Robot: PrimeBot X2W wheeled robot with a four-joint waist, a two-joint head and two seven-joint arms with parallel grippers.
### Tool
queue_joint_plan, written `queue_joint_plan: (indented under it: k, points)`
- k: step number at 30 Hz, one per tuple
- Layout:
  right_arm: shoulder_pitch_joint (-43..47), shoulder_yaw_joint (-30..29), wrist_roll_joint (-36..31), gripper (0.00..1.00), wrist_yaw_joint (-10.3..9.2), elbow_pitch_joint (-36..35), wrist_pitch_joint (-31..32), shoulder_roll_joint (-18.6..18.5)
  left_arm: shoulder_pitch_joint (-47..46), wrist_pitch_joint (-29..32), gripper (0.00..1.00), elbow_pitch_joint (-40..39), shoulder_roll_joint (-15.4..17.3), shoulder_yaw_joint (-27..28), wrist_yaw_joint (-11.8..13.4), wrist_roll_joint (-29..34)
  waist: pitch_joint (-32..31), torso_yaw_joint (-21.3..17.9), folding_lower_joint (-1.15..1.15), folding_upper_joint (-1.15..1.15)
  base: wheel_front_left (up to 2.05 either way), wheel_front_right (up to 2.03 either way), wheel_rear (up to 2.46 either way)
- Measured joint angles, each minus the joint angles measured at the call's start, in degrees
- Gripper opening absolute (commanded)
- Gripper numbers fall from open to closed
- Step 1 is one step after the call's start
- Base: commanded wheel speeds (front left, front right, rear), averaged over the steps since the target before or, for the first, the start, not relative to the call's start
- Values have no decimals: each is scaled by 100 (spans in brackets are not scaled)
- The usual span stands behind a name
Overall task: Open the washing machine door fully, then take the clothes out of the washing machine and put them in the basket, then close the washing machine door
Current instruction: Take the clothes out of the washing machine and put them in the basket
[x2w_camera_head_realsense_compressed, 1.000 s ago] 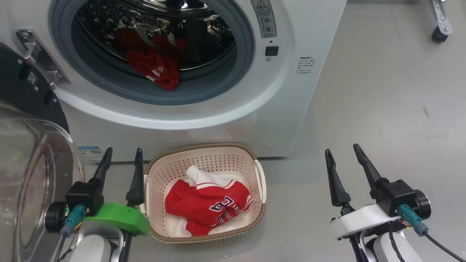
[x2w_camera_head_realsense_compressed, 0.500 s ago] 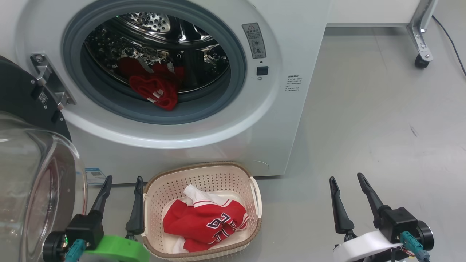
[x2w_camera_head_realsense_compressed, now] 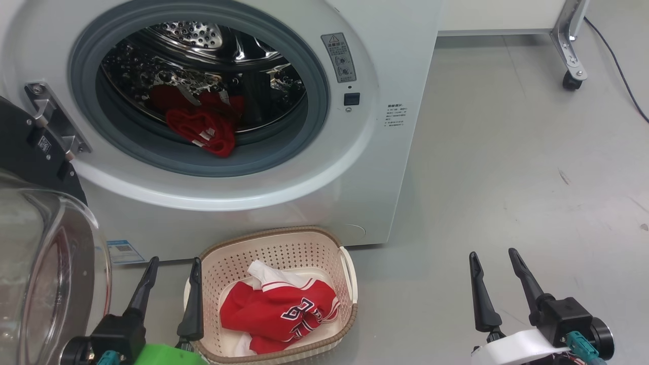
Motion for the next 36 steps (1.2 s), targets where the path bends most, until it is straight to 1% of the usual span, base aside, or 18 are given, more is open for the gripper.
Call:
queue_joint_plan:
  k: [24,32,36]
  points:
    - [9,37,-1,100,-7,-129,18,-14,224,179,100,-408,-2,-33,82,1,96,-51,0,0,0,0,0]
    - [-9,79,-11,100,-7,-282,52,-18,199,319,100,-495,1,-30,107,36,271,-70,0,0,0,0,0]
    - [-34,149,-20,100,-5,-399,78,-16,10,506,100,-533,0,-87,107,44,433,-83,0,0,0,0,0]
